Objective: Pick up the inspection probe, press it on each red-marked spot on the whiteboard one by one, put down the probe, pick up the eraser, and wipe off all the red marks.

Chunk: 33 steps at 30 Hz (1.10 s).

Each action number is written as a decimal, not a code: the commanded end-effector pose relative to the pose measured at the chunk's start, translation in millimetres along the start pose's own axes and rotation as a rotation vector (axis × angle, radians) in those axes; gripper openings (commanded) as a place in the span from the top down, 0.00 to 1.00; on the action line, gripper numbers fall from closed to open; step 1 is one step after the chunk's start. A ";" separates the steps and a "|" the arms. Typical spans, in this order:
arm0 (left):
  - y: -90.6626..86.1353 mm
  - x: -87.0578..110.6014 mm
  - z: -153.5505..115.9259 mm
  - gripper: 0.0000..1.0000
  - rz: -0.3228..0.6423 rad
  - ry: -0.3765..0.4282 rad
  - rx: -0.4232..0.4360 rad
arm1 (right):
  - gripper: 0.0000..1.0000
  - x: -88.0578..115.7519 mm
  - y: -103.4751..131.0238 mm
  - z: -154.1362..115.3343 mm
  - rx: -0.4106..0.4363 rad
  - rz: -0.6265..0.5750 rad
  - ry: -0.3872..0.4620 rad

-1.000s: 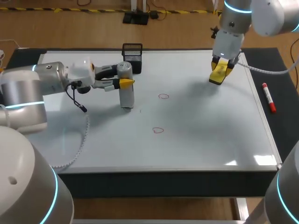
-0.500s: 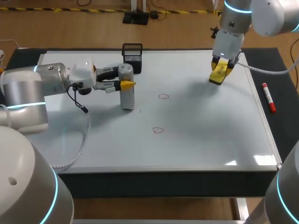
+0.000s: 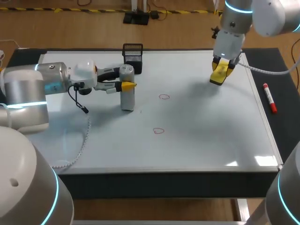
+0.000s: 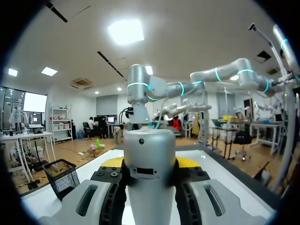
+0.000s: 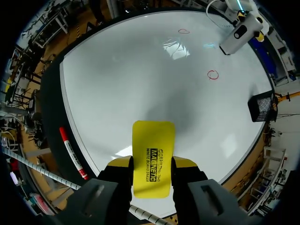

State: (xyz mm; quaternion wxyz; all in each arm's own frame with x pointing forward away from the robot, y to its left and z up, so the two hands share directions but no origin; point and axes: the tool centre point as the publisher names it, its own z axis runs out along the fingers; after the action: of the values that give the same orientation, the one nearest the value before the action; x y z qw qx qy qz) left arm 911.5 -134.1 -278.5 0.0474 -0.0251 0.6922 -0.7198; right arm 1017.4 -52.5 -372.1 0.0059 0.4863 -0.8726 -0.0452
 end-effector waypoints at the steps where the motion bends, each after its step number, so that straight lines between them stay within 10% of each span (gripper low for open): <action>1: -3.2 2.7 0.8 1.00 0.013 -0.008 -0.035 | 1.00 0.5 -0.2 -1.0 0.003 -0.002 0.003; 33: -25.1 4.1 -8.9 1.00 0.024 0.001 0.048 | 1.00 0.5 -0.2 -1.0 0.003 -0.002 0.003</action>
State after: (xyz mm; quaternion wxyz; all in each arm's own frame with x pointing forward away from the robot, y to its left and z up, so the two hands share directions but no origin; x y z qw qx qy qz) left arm 906.4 -133.1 -254.7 0.0577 -0.0166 0.6797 -0.7310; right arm 1017.4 -52.5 -372.1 0.0059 0.4863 -0.8726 -0.0451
